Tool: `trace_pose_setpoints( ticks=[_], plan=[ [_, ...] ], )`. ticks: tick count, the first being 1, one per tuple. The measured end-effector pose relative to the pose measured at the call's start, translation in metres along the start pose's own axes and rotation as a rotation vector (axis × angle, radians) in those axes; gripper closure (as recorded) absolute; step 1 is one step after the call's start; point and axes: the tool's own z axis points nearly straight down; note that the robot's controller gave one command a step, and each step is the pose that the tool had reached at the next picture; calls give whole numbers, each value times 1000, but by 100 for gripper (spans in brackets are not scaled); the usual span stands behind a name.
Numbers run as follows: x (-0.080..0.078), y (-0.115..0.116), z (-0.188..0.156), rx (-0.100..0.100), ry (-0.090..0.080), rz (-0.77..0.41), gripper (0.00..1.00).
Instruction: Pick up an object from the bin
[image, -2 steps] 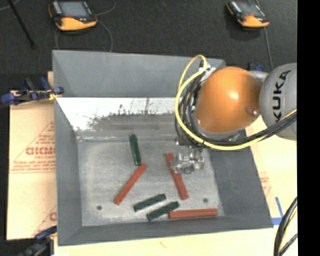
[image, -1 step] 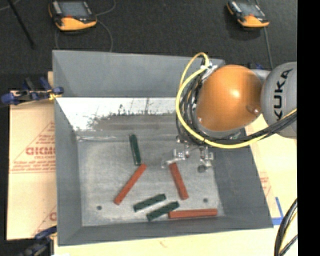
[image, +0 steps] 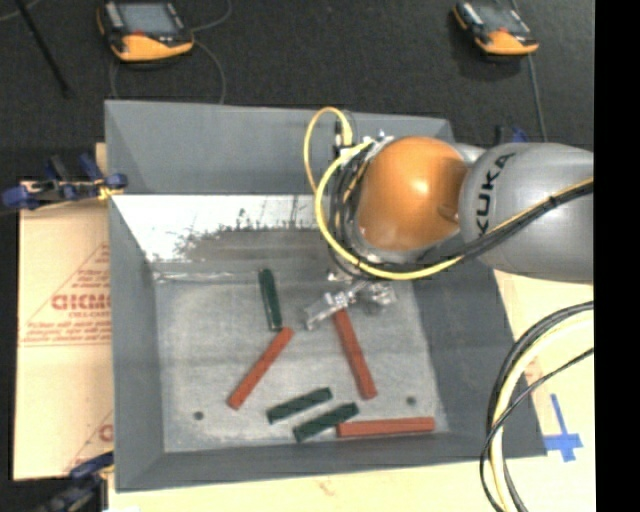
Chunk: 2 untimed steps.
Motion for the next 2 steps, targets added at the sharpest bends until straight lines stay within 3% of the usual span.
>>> trace_pose_setpoints(
  ticks=[1, 2],
  plan=[
    [0, 0, -3, -1, -1, 6, 100],
    [-7, 13, -137, -4, 2, -23, 100]
  ],
)
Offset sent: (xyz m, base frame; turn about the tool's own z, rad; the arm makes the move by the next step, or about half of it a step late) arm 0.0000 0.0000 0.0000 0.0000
